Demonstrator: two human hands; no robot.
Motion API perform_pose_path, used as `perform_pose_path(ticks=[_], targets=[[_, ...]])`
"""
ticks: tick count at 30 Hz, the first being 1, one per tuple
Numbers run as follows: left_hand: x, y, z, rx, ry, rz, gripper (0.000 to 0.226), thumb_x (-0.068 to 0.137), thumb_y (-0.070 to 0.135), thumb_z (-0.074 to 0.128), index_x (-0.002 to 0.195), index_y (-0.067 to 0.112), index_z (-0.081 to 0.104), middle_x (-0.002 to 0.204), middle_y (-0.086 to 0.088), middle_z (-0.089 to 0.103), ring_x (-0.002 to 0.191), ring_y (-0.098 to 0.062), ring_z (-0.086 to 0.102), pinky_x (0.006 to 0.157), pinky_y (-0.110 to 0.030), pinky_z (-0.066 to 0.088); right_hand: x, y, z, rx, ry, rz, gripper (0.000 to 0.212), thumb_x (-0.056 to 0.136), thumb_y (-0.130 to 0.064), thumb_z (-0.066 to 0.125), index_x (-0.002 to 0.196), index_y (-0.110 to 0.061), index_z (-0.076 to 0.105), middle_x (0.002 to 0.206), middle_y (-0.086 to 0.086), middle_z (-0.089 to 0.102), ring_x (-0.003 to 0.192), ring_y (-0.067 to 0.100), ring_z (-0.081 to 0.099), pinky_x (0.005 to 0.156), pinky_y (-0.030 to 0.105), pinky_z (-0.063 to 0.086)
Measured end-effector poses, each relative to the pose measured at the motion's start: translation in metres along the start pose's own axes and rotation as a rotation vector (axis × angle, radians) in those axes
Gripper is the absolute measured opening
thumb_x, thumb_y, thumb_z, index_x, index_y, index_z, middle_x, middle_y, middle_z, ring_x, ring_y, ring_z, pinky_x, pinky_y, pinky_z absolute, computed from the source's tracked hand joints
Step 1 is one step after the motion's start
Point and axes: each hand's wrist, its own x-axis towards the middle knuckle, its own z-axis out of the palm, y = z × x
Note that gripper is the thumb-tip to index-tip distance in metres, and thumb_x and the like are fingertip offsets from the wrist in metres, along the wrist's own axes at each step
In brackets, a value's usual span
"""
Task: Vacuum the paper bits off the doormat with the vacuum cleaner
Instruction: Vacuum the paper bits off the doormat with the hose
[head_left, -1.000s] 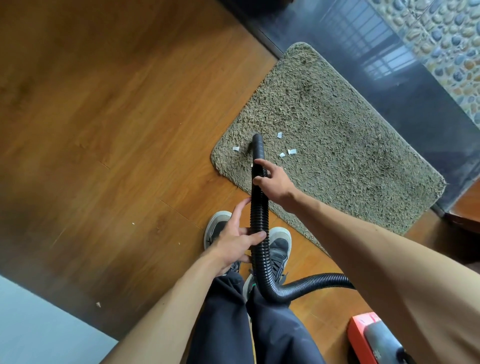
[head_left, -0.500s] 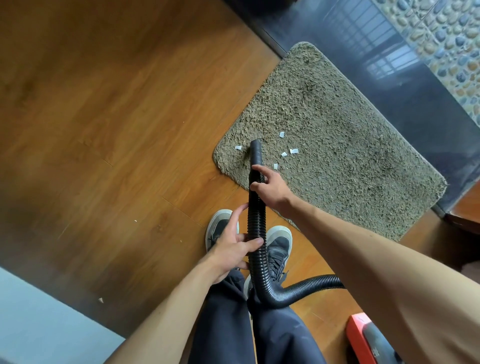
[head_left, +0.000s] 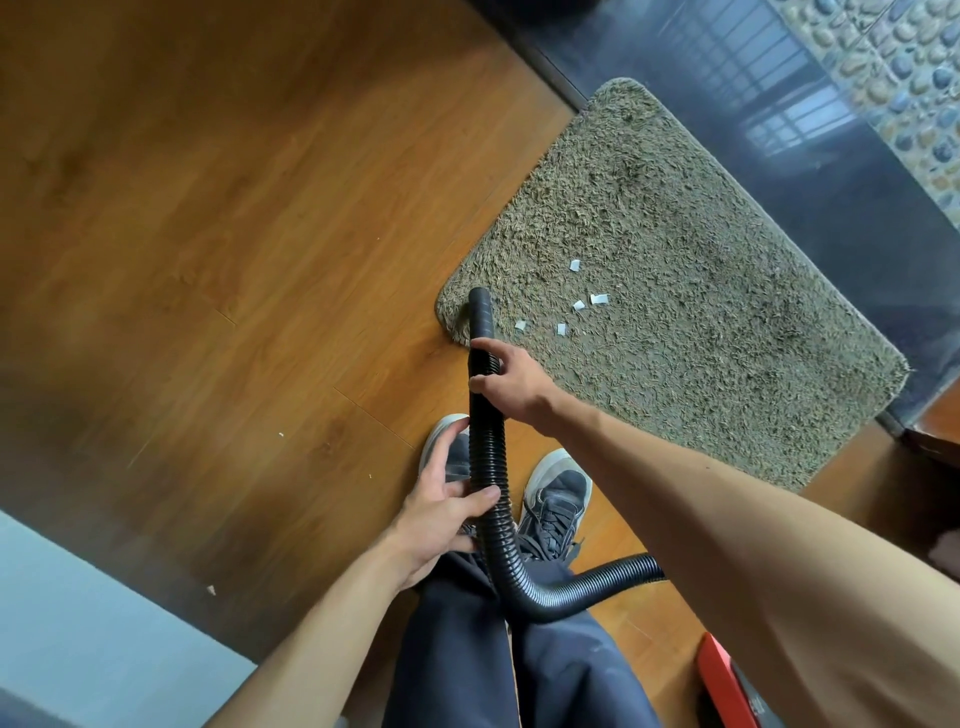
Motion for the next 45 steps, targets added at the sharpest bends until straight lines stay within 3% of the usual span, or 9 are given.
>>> perform_pose_path(ticks=[4, 13, 21, 23, 26, 29, 34, 39, 45], targets=[[0.004, -0.001, 0.002, -0.012, -0.001, -0.001, 0.079, 0.092, -0.002, 0.063, 0.137, 0.057, 0.036, 0.109, -0.023, 0.07, 0.109, -0.045, 0.065, 0.085, -0.066, 0.053, 0.0, 0.002, -0.003, -0.002, 0.006, -0.015, 0.063, 0.082, -0.011, 0.06, 0.142, -0.022, 0.045, 0.121, 0.012, 0.062, 0.104, 0.026, 0.064, 0.095, 0.045, 0.053], [0.0, -0.01, 0.018, 0.023, -0.043, -0.011, 0.079, 0.094, -0.001, 0.061, 0.141, 0.055, 0.032, 0.101, -0.016, 0.073, 0.092, -0.028, 0.071, 0.072, -0.051, 0.059, -0.014, 0.026, -0.009, 0.081, 0.031, 0.04, 0.063, 0.081, -0.013, 0.06, 0.142, -0.022, 0.046, 0.119, 0.012, 0.062, 0.103, 0.028, 0.064, 0.092, 0.048, 0.054], [-0.002, -0.021, 0.027, 0.064, -0.073, -0.046, 0.079, 0.095, 0.002, 0.061, 0.14, 0.058, 0.03, 0.099, -0.016, 0.073, 0.095, -0.034, 0.071, 0.068, -0.046, 0.057, -0.027, 0.048, -0.01, 0.168, 0.066, 0.091, 0.061, 0.083, -0.013, 0.059, 0.142, -0.023, 0.046, 0.119, 0.012, 0.062, 0.102, 0.028, 0.064, 0.089, 0.046, 0.056], [0.0, -0.019, 0.032, 0.084, -0.087, -0.048, 0.078, 0.095, 0.002, 0.061, 0.139, 0.058, 0.03, 0.097, -0.014, 0.073, 0.091, -0.03, 0.072, 0.069, -0.049, 0.057, -0.027, 0.053, -0.014, 0.194, 0.067, 0.09, 0.06, 0.084, -0.012, 0.059, 0.142, -0.024, 0.046, 0.12, 0.014, 0.062, 0.102, 0.028, 0.064, 0.09, 0.046, 0.056], [0.003, -0.019, 0.041, 0.121, -0.085, -0.044, 0.079, 0.094, 0.002, 0.063, 0.139, 0.058, 0.03, 0.094, -0.011, 0.073, 0.087, -0.027, 0.07, 0.079, -0.064, 0.055, -0.028, 0.06, -0.02, 0.219, 0.08, 0.084, 0.06, 0.085, -0.01, 0.058, 0.142, -0.023, 0.046, 0.119, 0.014, 0.062, 0.102, 0.029, 0.064, 0.09, 0.046, 0.055], [0.006, -0.017, 0.048, 0.15, -0.079, -0.035, 0.078, 0.094, 0.002, 0.063, 0.138, 0.058, 0.031, 0.092, -0.011, 0.071, 0.086, -0.028, 0.07, 0.083, -0.072, 0.048, -0.029, 0.066, -0.026, 0.262, 0.102, 0.096, 0.06, 0.085, -0.01, 0.058, 0.142, -0.025, 0.046, 0.115, 0.014, 0.063, 0.096, 0.028, 0.065, 0.081, 0.042, 0.058], [0.01, -0.012, 0.06, 0.181, -0.101, -0.033, 0.079, 0.095, 0.004, 0.062, 0.143, 0.055, 0.026, 0.081, -0.002, 0.071, 0.076, -0.017, 0.07, 0.074, -0.051, 0.055, -0.032, 0.074, -0.038, 0.316, 0.129, 0.093, 0.058, 0.086, -0.007, 0.056, 0.141, -0.023, 0.046, 0.118, 0.015, 0.061, 0.096, 0.028, 0.064, 0.076, 0.037, 0.056], [0.013, -0.009, 0.068, 0.203, -0.112, -0.052, 0.08, 0.094, 0.004, 0.062, 0.144, 0.055, 0.026, 0.085, -0.007, 0.07, 0.077, -0.017, 0.07, 0.061, -0.041, 0.057, -0.033, 0.081, -0.047, 0.362, 0.137, 0.098, 0.059, 0.087, -0.005, 0.056, 0.142, -0.023, 0.044, 0.12, 0.014, 0.059, 0.097, 0.028, 0.064, 0.078, 0.039, 0.057], [0.017, -0.005, 0.077, 0.271, -0.132, -0.052, 0.077, 0.095, 0.005, 0.062, 0.134, 0.062, 0.03, 0.102, -0.012, 0.073, 0.09, -0.021, 0.072, 0.072, -0.052, 0.059, -0.037, 0.089, -0.057, 0.428, 0.163, 0.125, 0.057, 0.087, -0.005, 0.055, 0.141, -0.022, 0.045, 0.106, 0.01, 0.06, 0.086, 0.026, 0.063, 0.075, 0.046, 0.058]])
